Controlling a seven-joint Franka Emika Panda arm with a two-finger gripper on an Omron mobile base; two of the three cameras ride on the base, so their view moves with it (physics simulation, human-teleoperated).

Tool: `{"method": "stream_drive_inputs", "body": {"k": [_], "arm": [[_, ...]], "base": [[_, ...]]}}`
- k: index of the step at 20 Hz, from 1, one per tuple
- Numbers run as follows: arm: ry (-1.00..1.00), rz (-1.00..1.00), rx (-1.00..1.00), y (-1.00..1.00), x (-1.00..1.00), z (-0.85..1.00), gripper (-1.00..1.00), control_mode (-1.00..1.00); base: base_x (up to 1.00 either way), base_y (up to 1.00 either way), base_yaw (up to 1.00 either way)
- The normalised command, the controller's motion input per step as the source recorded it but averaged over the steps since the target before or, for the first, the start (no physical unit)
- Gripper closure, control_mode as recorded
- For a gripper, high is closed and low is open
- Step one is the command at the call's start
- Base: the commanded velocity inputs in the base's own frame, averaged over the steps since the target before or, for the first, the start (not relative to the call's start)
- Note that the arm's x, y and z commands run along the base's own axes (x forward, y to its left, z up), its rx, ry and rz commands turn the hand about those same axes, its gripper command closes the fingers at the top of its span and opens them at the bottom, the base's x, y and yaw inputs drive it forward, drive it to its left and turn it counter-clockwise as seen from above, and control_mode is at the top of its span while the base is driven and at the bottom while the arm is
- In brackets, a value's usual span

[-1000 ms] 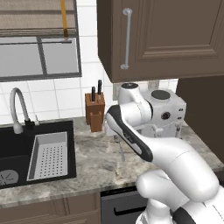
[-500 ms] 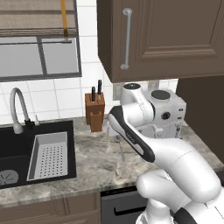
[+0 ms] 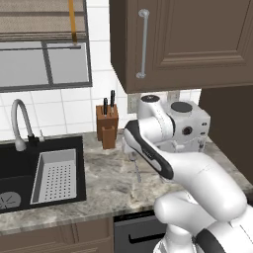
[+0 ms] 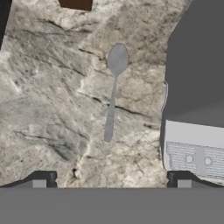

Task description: Take the fork and place it on the left side of the plate. Then take the spoon and place it on the right side of the plate. Make sure they're directly next to the plate.

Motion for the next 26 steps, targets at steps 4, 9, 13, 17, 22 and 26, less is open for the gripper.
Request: {"method": "stream_drive_inputs", "body": {"k": [4,9,13,17,22,26], "arm": [[0.0,-0.04,0.0,-0.01,0.46,-0.13,-1.0,-1.0],[0.0,-0.03,-0.01,-0.02,0.35,-0.12,-1.0,-1.0],[0.0,-0.01,0.0,-0.02,0.15,-0.11,-1.0,-1.0],[0.0,0.0,0.0,-0.03,0.0,-0.09,-1.0,-1.0],[0.0,0.0,0.0,-0.03,-0.02,-0.08,-1.0,-1.0],[0.0,0.0,0.0,0.02,-0.12,-0.14,-1.0,-1.0]], "base": [[0.0,0.0,0.0],[0.0,0.0,0.0],[0.0,0.0,0.0],[0.0,0.0,0.0],[0.0,0.0,0.0],[0.0,0.0,0.0]]}}
